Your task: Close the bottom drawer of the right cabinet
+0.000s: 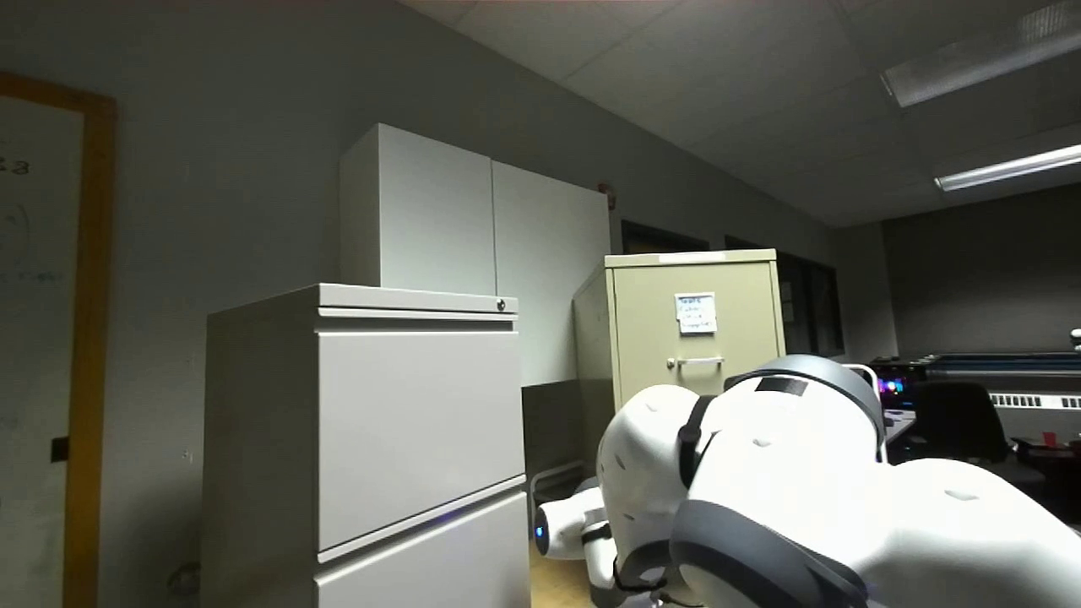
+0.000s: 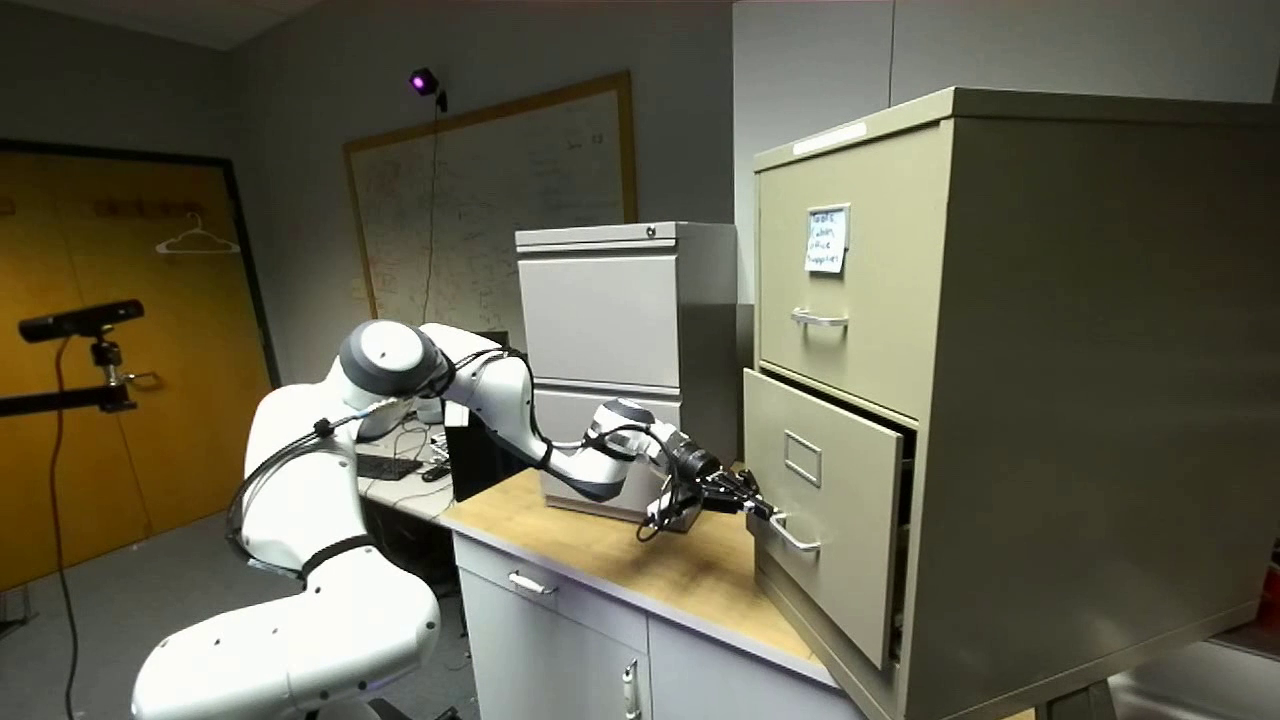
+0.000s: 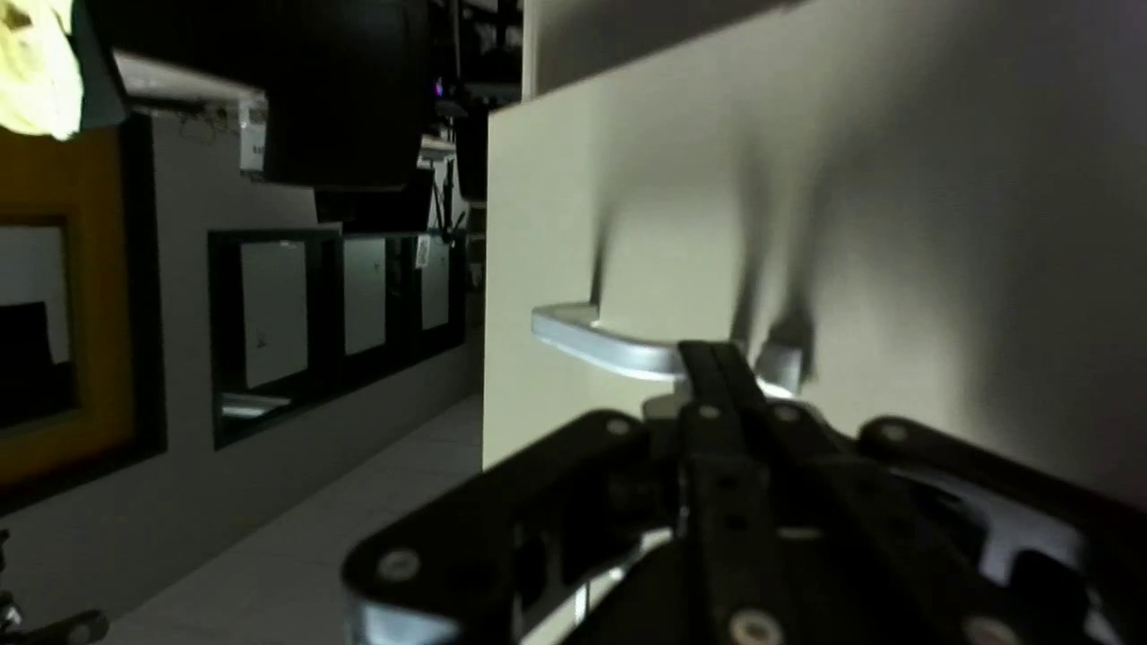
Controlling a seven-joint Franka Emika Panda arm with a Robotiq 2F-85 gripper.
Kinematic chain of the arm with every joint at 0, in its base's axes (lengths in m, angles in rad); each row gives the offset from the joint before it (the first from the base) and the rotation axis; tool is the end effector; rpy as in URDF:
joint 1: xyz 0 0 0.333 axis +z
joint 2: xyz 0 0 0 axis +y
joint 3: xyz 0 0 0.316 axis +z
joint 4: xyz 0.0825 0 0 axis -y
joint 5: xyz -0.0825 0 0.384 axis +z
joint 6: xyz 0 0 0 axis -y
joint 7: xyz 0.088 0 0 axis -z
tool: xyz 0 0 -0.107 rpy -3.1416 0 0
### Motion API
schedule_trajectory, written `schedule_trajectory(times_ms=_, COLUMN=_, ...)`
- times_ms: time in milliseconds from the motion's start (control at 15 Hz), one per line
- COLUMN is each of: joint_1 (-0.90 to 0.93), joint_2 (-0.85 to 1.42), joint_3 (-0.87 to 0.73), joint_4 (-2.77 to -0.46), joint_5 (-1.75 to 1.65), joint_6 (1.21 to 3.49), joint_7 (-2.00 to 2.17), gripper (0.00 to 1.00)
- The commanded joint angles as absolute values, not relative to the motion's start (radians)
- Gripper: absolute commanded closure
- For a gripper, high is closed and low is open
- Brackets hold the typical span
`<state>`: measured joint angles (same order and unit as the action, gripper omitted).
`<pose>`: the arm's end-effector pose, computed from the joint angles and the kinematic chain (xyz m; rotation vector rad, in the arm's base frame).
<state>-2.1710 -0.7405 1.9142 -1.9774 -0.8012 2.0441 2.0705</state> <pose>0.5767 -0.1303 0.3428 1.1758 -1.4511 0.9791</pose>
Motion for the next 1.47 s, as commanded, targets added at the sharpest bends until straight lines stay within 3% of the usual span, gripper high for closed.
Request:
schedule_trajectory(times_ms=0, joint_1=-2.248, joint_2=-0.792, joint_3=1.947, joint_4=-1.887, joint_5=-0.596, joint_6=2.205, joint_7=1.924, gripper=1.0)
schedule_trajectory(times_ms=400, joint_1=-2.267, joint_2=-0.798, joint_3=1.965, joint_4=-1.889, joint_5=-0.175, joint_6=2.421, joint_7=1.604, gripper=1.0)
schedule_trajectory(times_ms=867, joint_1=-1.926, joint_2=-0.557, joint_3=1.653, joint_4=-2.133, joint_5=0.024, joint_6=2.492, joint_7=1.254, gripper=1.0)
schedule_trajectory(times_ms=1133, joint_1=-1.631, joint_2=-0.437, joint_3=1.348, joint_4=-2.232, joint_5=0.031, joint_6=2.522, joint_7=1.084, gripper=1.0)
schedule_trajectory(times_ms=1400, joint_1=-1.484, joint_2=-0.51, joint_3=1.144, joint_4=-2.294, joint_5=-0.03, joint_6=2.664, joint_7=1.107, gripper=1.0)
